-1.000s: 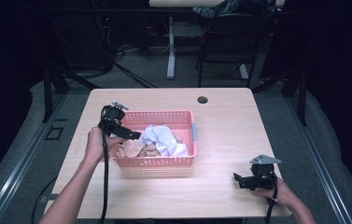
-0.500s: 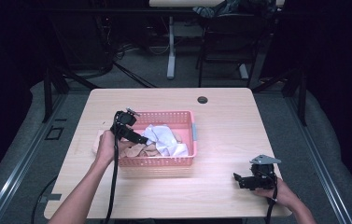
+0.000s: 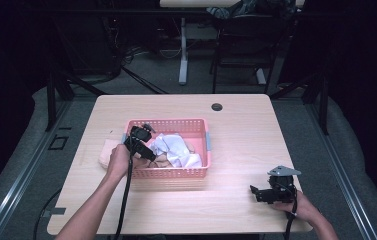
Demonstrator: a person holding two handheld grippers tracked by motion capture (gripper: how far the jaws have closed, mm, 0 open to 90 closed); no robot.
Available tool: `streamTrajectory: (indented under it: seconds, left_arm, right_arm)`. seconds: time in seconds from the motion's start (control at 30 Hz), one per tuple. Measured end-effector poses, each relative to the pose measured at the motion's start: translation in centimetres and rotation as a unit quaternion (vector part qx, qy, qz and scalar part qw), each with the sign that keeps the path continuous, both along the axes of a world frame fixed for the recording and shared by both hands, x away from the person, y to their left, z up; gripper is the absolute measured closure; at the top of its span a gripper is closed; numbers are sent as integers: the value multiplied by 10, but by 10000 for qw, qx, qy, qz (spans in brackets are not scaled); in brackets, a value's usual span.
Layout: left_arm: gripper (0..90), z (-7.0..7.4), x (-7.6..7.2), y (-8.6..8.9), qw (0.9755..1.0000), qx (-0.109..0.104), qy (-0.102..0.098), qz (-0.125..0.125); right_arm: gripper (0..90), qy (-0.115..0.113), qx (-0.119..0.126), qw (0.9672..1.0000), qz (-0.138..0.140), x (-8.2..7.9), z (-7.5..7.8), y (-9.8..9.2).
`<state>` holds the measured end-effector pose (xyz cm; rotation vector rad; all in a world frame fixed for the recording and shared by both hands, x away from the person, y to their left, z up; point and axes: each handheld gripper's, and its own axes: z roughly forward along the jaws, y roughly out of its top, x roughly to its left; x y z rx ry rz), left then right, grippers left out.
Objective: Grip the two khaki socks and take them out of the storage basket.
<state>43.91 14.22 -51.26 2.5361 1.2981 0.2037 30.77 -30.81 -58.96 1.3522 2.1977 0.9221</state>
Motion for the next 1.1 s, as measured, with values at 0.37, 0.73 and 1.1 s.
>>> streamTrajectory:
  seconds: [0.37,0.73,1.1]
  left_arm:
    - [745,-11,8,-5,9991,391,145,-105]
    - [846,8,4,14,9996,261,-87,-73]
    - [849,63,-10,35,9956,-454,-815,-66]
  right_arm:
    - [0,2,-1,10000,0,0,0,0]
    - [0,-2,-1,10000,-2,0,0,0]
    - [0,1,1,10000,-2,0,0,0]
